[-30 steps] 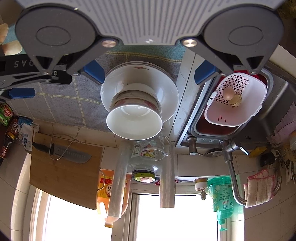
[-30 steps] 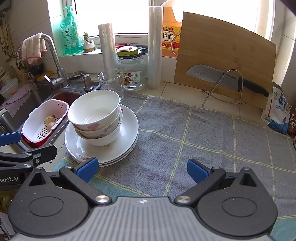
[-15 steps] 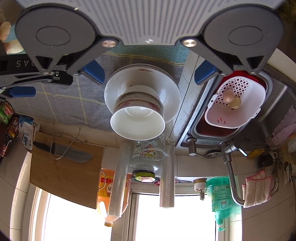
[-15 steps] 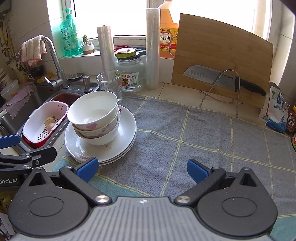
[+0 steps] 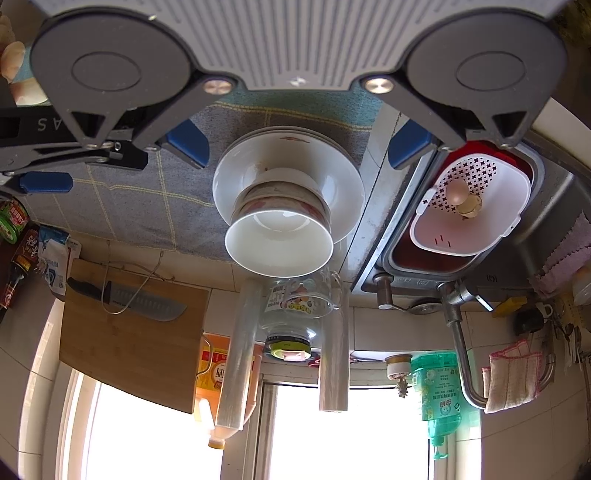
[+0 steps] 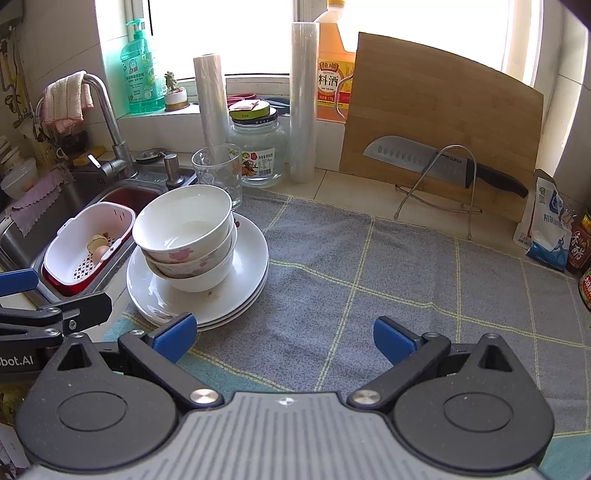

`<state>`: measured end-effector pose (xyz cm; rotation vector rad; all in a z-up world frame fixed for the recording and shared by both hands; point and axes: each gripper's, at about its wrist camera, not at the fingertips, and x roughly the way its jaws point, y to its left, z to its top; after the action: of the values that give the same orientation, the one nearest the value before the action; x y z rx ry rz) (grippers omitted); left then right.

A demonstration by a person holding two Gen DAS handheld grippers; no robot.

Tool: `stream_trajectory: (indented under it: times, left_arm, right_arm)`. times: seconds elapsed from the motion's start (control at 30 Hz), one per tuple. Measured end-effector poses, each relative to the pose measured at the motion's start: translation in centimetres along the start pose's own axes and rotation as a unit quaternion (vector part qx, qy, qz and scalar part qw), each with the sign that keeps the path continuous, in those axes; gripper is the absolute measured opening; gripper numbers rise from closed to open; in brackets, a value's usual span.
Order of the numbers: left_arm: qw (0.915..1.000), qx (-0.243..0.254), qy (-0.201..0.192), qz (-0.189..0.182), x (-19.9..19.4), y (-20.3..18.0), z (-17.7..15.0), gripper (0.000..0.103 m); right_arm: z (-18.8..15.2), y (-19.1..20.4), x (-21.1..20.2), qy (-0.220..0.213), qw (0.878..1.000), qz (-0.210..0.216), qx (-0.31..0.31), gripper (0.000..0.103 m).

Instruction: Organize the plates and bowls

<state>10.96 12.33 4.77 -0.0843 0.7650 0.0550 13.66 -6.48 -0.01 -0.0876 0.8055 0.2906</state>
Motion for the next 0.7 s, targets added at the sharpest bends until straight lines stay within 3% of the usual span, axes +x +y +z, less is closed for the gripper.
stream_trajectory:
  times: [0.7]
  left_arm:
    - [1.0,-0.002,0.004,-0.002,0.28,-0.25,0.02,0.102]
  right_arm:
    - [0.01,-0.42,0.03,0.001,1.0,-0.003,0.0,0.103]
